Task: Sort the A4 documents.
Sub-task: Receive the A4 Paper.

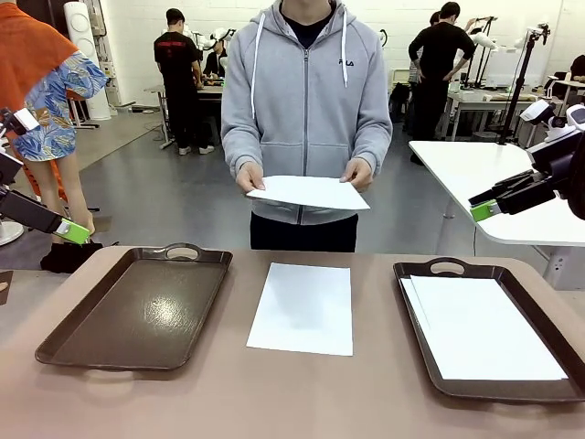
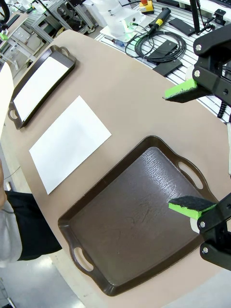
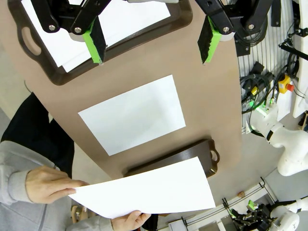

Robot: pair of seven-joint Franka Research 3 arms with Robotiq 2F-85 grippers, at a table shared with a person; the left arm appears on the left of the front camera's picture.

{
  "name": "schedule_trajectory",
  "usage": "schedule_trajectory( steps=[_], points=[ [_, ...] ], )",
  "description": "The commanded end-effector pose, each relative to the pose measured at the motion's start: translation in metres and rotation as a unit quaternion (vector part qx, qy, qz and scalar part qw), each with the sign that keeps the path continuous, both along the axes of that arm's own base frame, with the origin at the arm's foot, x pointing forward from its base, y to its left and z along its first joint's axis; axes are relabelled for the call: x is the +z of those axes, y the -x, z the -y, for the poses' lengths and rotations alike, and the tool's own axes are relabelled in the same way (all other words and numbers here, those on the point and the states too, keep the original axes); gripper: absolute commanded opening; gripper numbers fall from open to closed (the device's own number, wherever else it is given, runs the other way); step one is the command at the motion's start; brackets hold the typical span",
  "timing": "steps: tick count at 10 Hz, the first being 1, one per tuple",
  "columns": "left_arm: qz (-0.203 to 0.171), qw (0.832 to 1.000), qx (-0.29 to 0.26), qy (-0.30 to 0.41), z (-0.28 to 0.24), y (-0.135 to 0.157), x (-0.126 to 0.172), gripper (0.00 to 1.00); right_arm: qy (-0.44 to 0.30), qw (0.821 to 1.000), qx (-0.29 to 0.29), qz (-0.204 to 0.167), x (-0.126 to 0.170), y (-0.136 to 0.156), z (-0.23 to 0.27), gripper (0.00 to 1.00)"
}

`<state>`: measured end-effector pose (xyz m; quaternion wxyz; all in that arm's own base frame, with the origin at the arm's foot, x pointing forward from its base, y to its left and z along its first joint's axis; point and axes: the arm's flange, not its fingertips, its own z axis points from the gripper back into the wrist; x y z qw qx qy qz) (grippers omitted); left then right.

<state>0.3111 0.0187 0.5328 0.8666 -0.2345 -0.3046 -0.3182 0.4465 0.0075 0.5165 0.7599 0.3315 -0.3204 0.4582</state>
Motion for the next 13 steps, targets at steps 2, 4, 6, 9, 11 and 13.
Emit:
schedule_trajectory(
  steps=[2, 4, 6, 9, 11, 13],
  points=[
    [0.003, 1.0, -0.008, 0.007, -0.002, -0.0007, -0.001, 1.0, 0.003, 1.0, -0.003, 0.003, 0.0004, -0.001, -0.0005, 1.0],
    [0.003, 1.0, -0.008, 0.007, -0.002, -0.0007, -0.001, 1.0, 0.003, 1.0, -0.003, 0.003, 0.0004, -0.001, -0.0005, 1.0],
    [0.003, 1.0, -0.008, 0.007, -0.002, -0.0007, -0.001, 1.0, 0.003, 1.0, -0.003, 0.003, 0.0004, -0.001, -0.0005, 1.0],
    [0.003, 1.0, -0.008, 0.007, -0.002, -0.0007, -0.001, 1.0, 0.003, 1.0, -0.003, 0.003, 0.0004, -0.001, -0.0005, 1.0],
    [0.003, 1.0, -0.008, 0.007, -0.002, -0.0007, -0.001, 1.0, 0.003, 1.0, -0.003, 0.003, 0.0004, -0.001, -0.0005, 1.0],
    [0.003, 1.0, -0.008, 0.007, -0.002, -0.0007, -0.001, 1.0, 0.003, 1.0, -0.003, 0.003, 0.0004, -0.001, -0.0005, 1.0]
  ],
)
